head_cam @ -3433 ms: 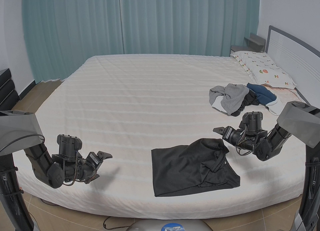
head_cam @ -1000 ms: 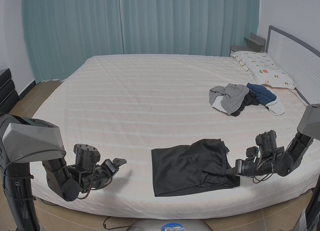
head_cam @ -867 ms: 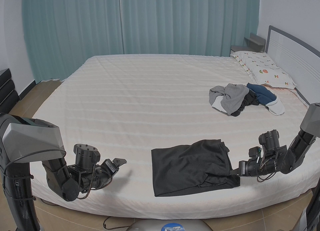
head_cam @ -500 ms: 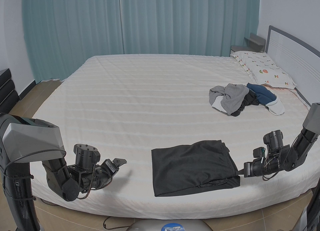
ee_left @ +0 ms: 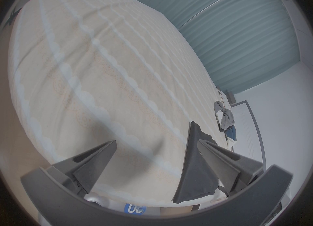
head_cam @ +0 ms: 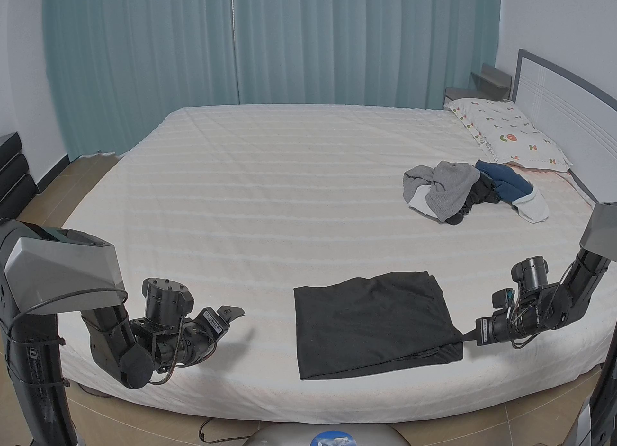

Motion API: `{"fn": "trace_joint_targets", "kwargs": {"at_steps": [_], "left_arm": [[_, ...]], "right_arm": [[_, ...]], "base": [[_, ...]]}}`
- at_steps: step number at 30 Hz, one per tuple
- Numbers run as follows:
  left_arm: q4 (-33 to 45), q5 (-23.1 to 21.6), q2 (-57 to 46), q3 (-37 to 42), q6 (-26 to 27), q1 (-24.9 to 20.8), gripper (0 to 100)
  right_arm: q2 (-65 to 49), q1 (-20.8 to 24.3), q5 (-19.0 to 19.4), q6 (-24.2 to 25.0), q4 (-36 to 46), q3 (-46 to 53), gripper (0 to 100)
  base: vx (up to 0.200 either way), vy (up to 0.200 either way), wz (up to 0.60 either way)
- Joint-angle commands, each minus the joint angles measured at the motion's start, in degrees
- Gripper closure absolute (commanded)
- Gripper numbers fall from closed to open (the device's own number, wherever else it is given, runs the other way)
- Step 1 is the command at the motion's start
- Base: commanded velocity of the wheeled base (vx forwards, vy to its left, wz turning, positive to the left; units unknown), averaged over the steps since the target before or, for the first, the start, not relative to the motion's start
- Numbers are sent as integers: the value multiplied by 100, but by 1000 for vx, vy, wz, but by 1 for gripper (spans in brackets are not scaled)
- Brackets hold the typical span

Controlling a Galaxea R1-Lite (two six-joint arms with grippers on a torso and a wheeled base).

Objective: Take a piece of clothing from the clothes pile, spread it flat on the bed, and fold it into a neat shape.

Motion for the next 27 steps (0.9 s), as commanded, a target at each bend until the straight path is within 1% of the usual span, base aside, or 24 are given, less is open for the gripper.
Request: {"fn": "trace_joint_targets", "kwargs": {"at_steps": [1, 5, 7, 8, 9, 13, 15, 16, 17, 19, 21, 22, 27], "left_arm": [[-1, 0, 1, 2, 27, -1, 0], [-10, 0, 18, -7, 27, -1, 0], [-10, 9, 27, -34, 18, -1, 0], [-10, 9, 27, -42, 18, 8, 0], [7, 9, 27, -51, 9, 8, 0], [16, 9, 9, -69, 1, 17, 0], [34, 9, 1, -69, -8, 25, 0], [34, 9, 1, -69, -8, 25, 0], [25, 18, 9, -78, 1, 17, 0], [43, 18, 9, -86, -8, 17, 0], [43, 18, 9, -86, -8, 17, 0], [25, 27, 9, -86, -8, 17, 0], [16, 36, 18, -86, -8, 17, 0]], "right_arm": [[205, -101, -38, -18, -31, -41, 0], [126, -207, 41, 70, -31, -208, 0], [30, -224, 67, 422, -40, -375, 0], [21, -215, 76, 483, -40, -402, 0], [30, -163, 164, 905, -49, -533, 0], [126, 75, 234, 1696, -145, -815, 0], [214, 189, 234, 2179, -383, -903, 0], [214, 189, 234, 2179, -383, -903, 0], [372, 382, 208, 2707, -761, -982, 0], [557, 514, 181, 3190, -1306, -1043, 0], [557, 514, 181, 3190, -1306, -1043, 0], [794, 576, 173, 3401, -1719, -1105, 0], [1040, 619, 164, 3445, -1824, -1351, 0]], "base": [[0, 0, 0], [0, 0, 0], [0, 0, 0], [0, 0, 0], [0, 0, 0], [0, 0, 0], [0, -200, 0], [0, -200, 0], [0, 0, 0], [0, 0, 0], [0, 0, 0], [0, 0, 0], [0, 0, 0]]}}
